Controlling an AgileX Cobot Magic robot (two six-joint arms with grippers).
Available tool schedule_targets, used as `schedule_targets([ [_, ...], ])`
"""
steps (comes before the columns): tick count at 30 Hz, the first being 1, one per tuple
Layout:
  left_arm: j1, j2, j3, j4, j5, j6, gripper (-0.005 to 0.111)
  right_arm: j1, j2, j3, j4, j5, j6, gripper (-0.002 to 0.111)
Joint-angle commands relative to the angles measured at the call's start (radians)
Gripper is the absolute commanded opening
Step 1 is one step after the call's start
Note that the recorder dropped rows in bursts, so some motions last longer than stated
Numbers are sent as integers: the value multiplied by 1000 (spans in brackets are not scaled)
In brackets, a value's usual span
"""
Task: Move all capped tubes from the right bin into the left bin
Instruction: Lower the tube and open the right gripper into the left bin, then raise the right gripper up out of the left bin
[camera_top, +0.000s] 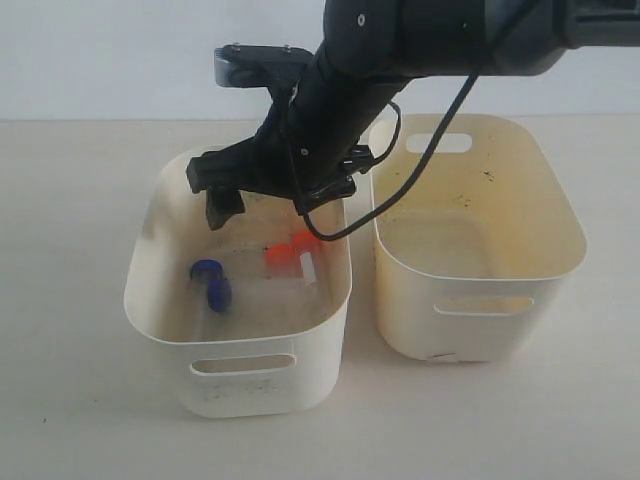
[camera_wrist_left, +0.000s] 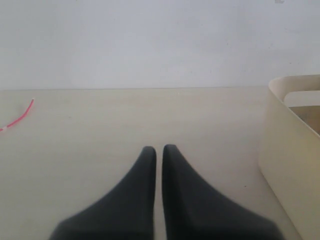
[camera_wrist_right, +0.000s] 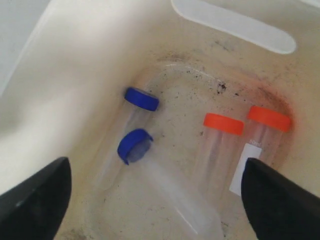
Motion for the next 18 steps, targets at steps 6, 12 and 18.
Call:
schedule_targets([
  [6,0,-4,-3,-2,-9,-2,4,1,-14,1,0,12,-12,79],
  [12,0,-4,-3,-2,-9,-2,4,1,-58,1,-16,33,-12,38],
  [18,0,-4,-3,-2,-9,-2,4,1,-142,1,-35,87,-11,1],
])
